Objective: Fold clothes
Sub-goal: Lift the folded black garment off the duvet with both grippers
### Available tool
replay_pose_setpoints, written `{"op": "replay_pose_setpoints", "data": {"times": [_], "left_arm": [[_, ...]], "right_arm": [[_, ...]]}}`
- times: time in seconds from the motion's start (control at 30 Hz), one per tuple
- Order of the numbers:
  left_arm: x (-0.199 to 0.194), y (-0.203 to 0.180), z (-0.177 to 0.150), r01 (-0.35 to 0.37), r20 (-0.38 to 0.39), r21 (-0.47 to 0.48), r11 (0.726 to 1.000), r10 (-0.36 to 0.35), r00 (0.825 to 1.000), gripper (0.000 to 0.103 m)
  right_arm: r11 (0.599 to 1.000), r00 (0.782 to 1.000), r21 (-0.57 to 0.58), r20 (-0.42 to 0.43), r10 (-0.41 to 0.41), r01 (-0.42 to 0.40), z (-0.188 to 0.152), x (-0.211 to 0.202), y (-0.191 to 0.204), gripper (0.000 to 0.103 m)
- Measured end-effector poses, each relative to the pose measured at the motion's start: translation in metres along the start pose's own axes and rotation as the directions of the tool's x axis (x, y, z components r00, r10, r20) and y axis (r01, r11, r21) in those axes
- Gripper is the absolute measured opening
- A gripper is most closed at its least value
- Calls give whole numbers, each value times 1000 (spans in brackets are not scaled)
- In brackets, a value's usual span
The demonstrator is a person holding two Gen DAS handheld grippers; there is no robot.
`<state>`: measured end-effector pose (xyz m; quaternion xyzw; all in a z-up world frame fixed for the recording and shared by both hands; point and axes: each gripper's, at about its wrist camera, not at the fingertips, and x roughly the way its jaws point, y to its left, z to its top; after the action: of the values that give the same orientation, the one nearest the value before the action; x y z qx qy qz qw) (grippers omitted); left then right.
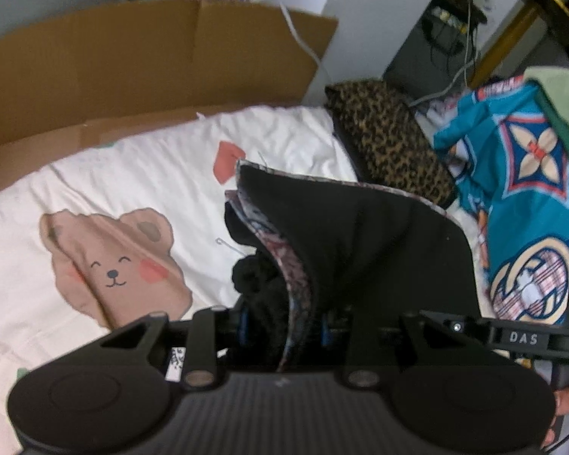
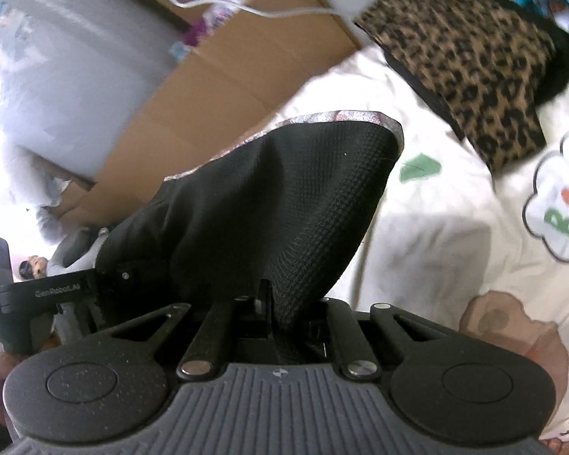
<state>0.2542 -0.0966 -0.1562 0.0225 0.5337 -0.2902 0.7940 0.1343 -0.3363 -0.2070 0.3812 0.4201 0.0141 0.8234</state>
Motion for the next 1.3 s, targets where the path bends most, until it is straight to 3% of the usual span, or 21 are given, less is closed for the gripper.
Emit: {"op": "replay_pose_setpoints", "data": {"times": [0.33, 0.73, 1.1, 1.3], "left_arm": [[-90, -28, 13, -17, 144, -29, 999, 21, 989, 34], [-170, -63, 26, -17, 297, -51, 999, 32, 954, 34], [-211, -81, 13, -25, 413, -79, 997, 55, 909, 34], [-203, -71, 10, -13, 411, -99, 995, 53, 910, 34]], "right_arm": [[994, 995, -104, 94, 34, -24, 24, -70, 73, 8], [979, 978, -203, 205, 29, 14, 50, -141, 148, 8], [941, 958, -331, 287, 25, 75, 38, -179, 203, 8], [925, 955, -369, 294, 20, 95, 35, -178, 207, 8]]}}
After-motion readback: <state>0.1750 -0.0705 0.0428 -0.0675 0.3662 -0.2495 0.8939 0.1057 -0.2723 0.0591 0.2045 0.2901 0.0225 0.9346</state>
